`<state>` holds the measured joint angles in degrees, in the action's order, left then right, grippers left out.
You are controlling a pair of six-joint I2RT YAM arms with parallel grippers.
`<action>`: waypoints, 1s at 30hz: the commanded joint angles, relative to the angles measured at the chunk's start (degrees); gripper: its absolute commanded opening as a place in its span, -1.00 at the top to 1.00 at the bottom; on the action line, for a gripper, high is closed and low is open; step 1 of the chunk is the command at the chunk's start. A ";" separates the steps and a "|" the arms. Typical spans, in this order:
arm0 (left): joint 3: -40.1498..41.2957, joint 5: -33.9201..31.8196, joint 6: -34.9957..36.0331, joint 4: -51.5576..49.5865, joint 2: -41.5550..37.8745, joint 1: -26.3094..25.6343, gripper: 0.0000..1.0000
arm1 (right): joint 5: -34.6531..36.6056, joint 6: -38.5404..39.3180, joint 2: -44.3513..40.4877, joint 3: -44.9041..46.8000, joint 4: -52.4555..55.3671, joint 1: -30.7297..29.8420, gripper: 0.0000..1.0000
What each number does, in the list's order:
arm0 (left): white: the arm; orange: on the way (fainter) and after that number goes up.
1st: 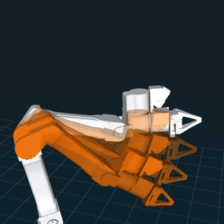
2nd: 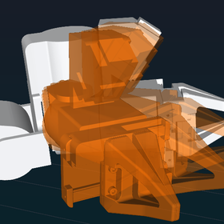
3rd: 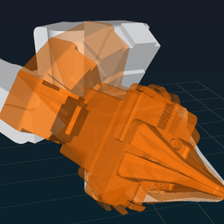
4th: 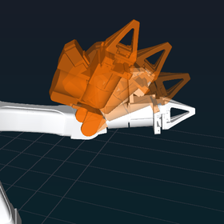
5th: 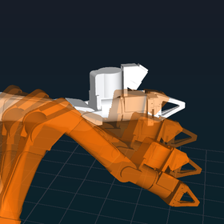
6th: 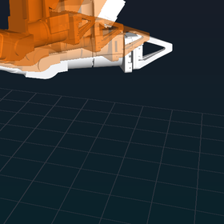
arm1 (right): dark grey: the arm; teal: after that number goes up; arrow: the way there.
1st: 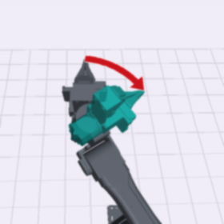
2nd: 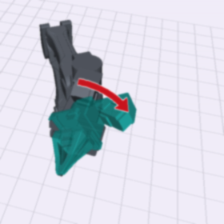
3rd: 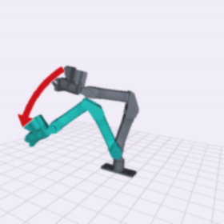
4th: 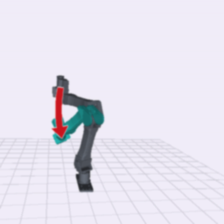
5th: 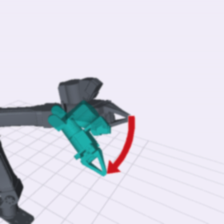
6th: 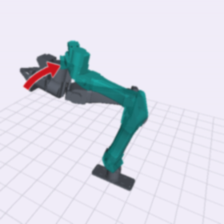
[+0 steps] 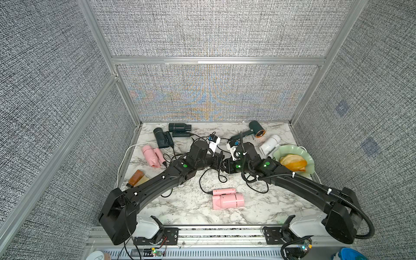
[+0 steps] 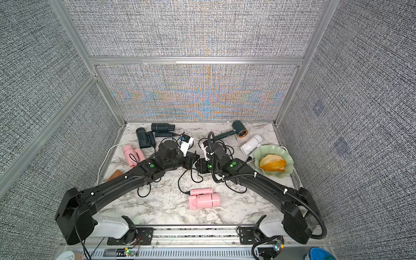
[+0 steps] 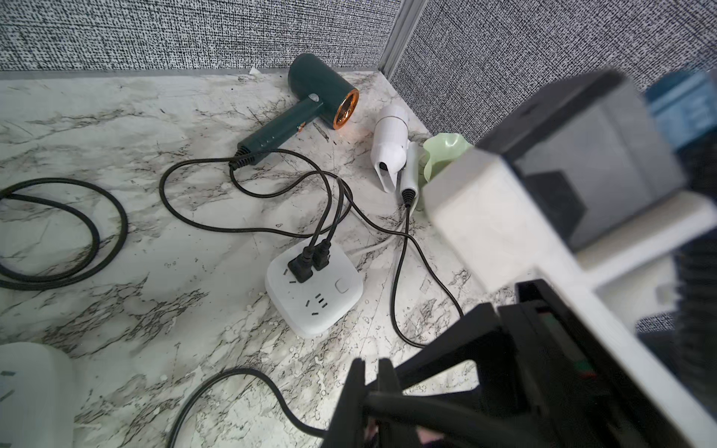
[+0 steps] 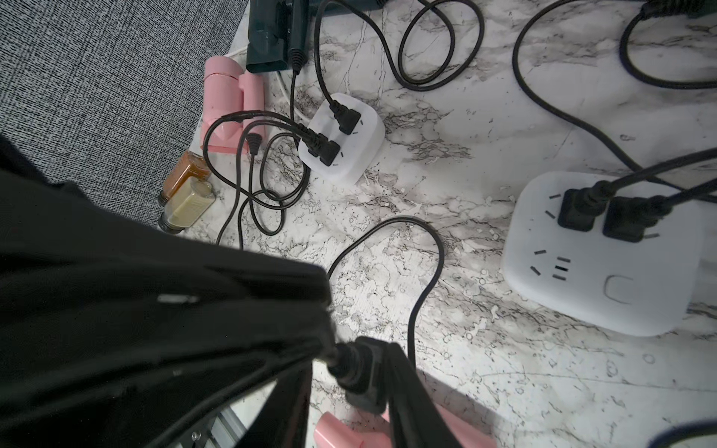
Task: Charge the blow dryers
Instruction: Pick up the plug from the center of the board, then insert the plug into the socket.
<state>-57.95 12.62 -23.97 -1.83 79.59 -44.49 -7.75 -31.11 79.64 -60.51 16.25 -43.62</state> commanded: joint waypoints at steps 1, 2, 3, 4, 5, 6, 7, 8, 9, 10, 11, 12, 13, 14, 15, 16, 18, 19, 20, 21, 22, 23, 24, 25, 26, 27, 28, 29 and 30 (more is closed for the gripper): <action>-0.71 0.82 0.59 -0.74 0.26 0.02 0.81 | 1.06 1.19 0.83 -0.44 -0.05 -0.24 0.35; -0.76 0.86 0.66 -0.81 0.38 0.06 0.81 | 1.11 1.26 0.96 -0.25 -0.29 -0.33 0.39; -0.81 0.89 0.66 -0.81 0.44 0.03 0.81 | 1.20 1.24 1.11 -0.10 -0.55 -0.37 0.44; -0.84 0.88 0.67 -0.82 0.47 0.09 0.81 | 1.38 1.23 1.29 0.01 -0.61 -0.33 0.51; -0.85 0.83 0.68 -0.77 0.49 0.02 0.81 | 1.63 1.23 1.28 0.12 -0.69 -0.41 0.57; -0.85 0.85 0.67 -0.89 0.51 0.04 0.81 | 2.03 1.27 1.06 0.29 -0.71 -0.42 0.64; -0.93 0.83 0.59 -0.98 0.58 0.03 0.81 | 2.63 1.32 0.88 0.44 -0.74 -0.42 0.69; -1.02 0.82 0.39 -1.12 0.61 0.08 0.80 | 3.13 1.38 0.61 0.54 -0.77 -0.48 0.72; -1.02 0.53 -0.03 -1.28 0.57 0.16 0.78 | 3.98 1.49 0.31 0.78 -0.74 -0.51 0.75; -1.02 -0.26 -1.04 -1.70 0.50 0.15 0.73 | 5.20 1.49 -0.22 1.22 -0.76 -0.51 0.78; -1.04 -0.75 -1.87 -2.26 0.48 0.34 0.62 | 6.42 1.69 -0.67 1.71 -0.86 -0.48 0.81; -0.85 -0.40 -2.35 -2.23 0.38 0.54 0.45 | 7.89 1.96 -1.41 2.35 -1.07 -0.51 0.84; -0.76 0.39 -2.47 -2.77 0.25 0.72 0.33 | 9.56 2.11 -2.34 3.31 -1.46 -0.42 0.86; -0.47 0.91 -2.71 -3.08 0.19 0.77 0.24 | 10.91 2.41 -3.07 4.00 -1.78 -0.35 0.88; 0.09 1.51 -3.06 -3.27 -0.06 0.75 0.14 | 12.48 3.11 -3.89 4.59 -2.05 -0.26 0.88; 0.85 2.07 -3.32 -3.08 -0.35 0.80 0.05 | 13.29 3.69 -4.47 5.10 -2.28 -0.20 0.89; 3.11 3.56 -3.88 -2.48 -1.45 0.81 -0.05 | 15.45 4.63 -5.29 6.37 -3.47 0.01 0.90; 4.10 4.19 -4.10 -2.35 -1.92 0.80 -0.07 | 16.26 5.06 -5.39 6.86 -4.06 0.14 0.90; 5.09 4.55 -4.20 -2.56 -2.47 0.78 -0.07 | 17.39 5.46 -5.50 7.06 -4.64 0.28 0.92; 6.24 4.70 -4.53 -2.82 -3.01 0.72 -0.07 | 18.55 5.76 -5.55 7.95 -5.45 0.37 0.93; 7.17 4.77 -4.96 -2.93 -3.44 0.76 -0.06 | 19.34 5.92 -5.54 9.34 -6.46 0.46 0.95; 8.50 4.69 -5.48 -2.97 -4.05 0.74 -0.05 | 19.82 6.02 -5.48 10.32 -7.88 0.83 0.95; 9.78 4.61 -5.94 -2.98 -4.63 0.80 -0.04 | 20.11 6.19 -5.33 10.69 -9.28 1.22 0.95; 10.69 4.54 -6.61 -2.91 -5.27 0.81 -0.04 | 20.30 6.41 -5.29 11.29 -10.89 1.46 0.95; 11.67 4.29 -7.32 -2.66 -6.05 0.76 -0.04 | 20.53 7.03 -5.20 12.18 -12.89 1.51 0.95; 13.00 4.01 -8.11 -2.35 -6.75 0.77 -0.04 | 20.74 7.72 -5.15 13.15 -15.34 1.52 0.95; 13.86 3.99 -8.73 -1.81 -7.42 0.89 -0.04 | 21.07 8.11 -4.90 14.14 -17.27 1.66 0.95; 14.86 4.27 -9.42 -1.13 -8.11 0.98 -0.03 | 21.35 8.26 -4.33 15.06 -19.18 1.81 0.95; 15.75 4.89 -10.13 0.05 -8.64 1.05 -0.03 | 21.37 8.66 -3.78 15.95 -21.37 2.03 0.95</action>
<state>-43.57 16.64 -31.59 -4.47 72.05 -43.70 11.75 -24.08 75.07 -46.02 3.51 -41.80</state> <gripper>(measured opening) 0.518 0.151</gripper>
